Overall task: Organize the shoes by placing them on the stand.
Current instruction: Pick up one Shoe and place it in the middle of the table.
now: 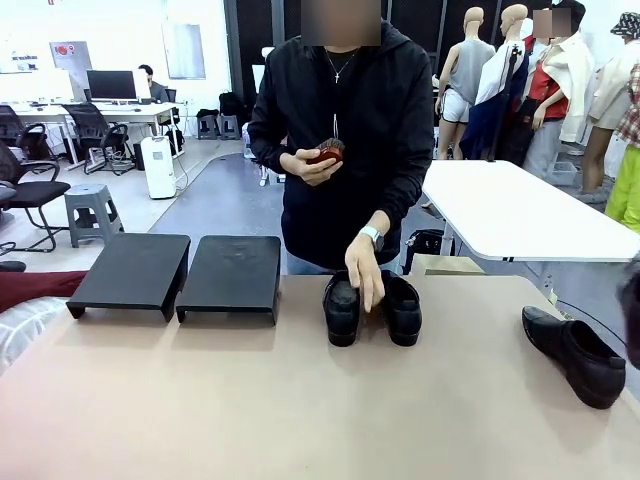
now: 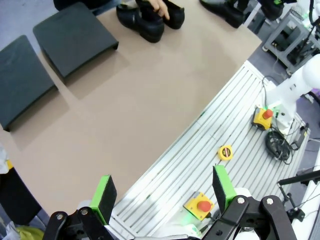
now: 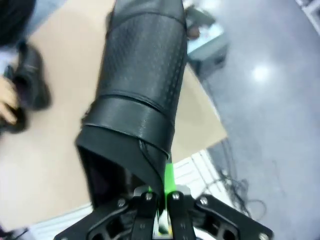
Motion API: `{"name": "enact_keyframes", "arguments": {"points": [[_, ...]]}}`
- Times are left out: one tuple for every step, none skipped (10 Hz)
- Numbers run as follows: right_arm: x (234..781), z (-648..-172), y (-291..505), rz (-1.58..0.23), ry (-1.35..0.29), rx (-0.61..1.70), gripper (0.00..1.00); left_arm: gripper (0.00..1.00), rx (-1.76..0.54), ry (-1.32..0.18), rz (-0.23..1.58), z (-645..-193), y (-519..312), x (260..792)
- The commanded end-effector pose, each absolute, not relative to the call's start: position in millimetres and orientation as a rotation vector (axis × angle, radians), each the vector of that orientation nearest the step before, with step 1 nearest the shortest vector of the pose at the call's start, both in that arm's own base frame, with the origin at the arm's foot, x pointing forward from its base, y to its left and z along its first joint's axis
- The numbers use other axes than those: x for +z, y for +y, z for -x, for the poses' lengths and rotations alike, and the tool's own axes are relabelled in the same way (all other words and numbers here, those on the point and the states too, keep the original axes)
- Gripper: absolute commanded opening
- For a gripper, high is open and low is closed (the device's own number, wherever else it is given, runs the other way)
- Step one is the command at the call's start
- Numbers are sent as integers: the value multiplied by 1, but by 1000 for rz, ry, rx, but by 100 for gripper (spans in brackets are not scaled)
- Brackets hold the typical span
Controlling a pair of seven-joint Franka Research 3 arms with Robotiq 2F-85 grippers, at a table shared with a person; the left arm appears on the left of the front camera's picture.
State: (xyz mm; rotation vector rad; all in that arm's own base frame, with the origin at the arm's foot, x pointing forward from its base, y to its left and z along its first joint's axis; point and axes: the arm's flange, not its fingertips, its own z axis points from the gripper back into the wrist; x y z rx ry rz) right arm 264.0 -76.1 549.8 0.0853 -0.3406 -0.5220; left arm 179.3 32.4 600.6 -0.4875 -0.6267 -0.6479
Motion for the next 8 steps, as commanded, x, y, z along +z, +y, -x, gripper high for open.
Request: {"name": "enact_keyframes", "arguments": {"points": [[552,-277,-16,-184,-392,-307,0,100,-649,-630,499,-180,33,602],[556,-284,27,-214,-388,-191,0,100,-649,-630,499,-180,33,602],[558,-289,78,-231,-373,-112,0,100,-649,-630,499,-180,33,602],[557,-293,136,-244,-361,-22,0,100,-649,-630,499,-180,33,602],[551,-294,186,-288,-336,104,0,100,-649,-630,499,-180,33,602],[539,-296,234,-308,-310,197,0,100,-649,-630,499,-180,33,602],[522,-296,273,-332,-277,224,0,100,-649,-630,499,-180,33,602],[495,-297,316,-334,-270,212,0,100,-649,-630,499,-180,33,602]]}}
